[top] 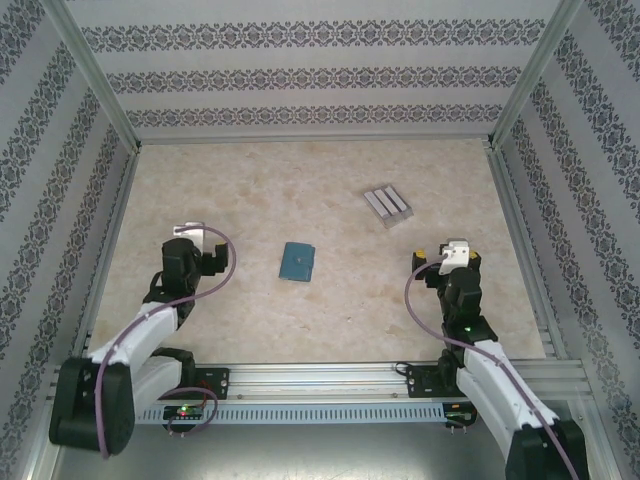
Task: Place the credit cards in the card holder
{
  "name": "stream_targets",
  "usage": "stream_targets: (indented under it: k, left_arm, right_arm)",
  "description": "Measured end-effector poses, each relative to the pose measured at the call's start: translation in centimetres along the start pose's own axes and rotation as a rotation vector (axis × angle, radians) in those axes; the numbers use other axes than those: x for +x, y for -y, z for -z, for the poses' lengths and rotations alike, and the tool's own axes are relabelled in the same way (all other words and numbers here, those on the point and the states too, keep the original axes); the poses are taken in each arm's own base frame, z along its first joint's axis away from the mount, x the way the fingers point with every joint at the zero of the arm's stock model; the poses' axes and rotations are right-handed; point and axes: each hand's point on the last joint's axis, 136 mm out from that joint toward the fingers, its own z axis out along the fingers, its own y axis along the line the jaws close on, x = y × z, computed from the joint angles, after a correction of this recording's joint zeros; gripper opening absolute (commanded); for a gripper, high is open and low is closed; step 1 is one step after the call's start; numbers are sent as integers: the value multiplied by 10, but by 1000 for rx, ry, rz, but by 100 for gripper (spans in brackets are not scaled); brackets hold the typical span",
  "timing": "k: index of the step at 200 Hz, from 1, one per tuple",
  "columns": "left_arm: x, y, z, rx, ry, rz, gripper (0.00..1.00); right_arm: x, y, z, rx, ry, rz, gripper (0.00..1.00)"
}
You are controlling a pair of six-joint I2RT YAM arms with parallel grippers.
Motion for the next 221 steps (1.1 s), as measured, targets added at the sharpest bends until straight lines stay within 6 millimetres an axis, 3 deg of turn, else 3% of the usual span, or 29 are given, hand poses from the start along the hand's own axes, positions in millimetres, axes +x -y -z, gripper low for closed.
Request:
stream_targets:
  k: [23, 50, 79, 93, 108, 131, 173, 221]
  left_arm:
    - [13, 6, -19, 26, -41, -35, 100]
    - [9, 6, -39, 46, -16, -10, 100]
    - [-3, -2, -62, 33, 44, 52, 100]
    - [5, -7, -71, 27, 35, 77, 100]
    - [11, -7, -73, 35, 21, 84, 100]
    - [2, -2, -75, 59, 42, 82, 100]
    - [-6, -1, -75, 69, 67, 82, 100]
    - [-6, -1, -75, 70, 67, 82, 100]
  right_arm:
    - [9, 0, -15, 0, -26, 0, 98]
    - [17, 3, -35, 0, -66, -7, 98]
    - [-1, 4, -61, -33, -50, -27, 98]
    - [-15, 4, -67, -55, -17, -36, 98]
    - [-27, 2, -68, -73, 21, -42, 98]
    - [-29, -1, -71, -94, 36, -60, 98]
    - [2, -8, -106, -117, -80, -66, 98]
    - [-10, -2, -110, -63, -53, -68, 98]
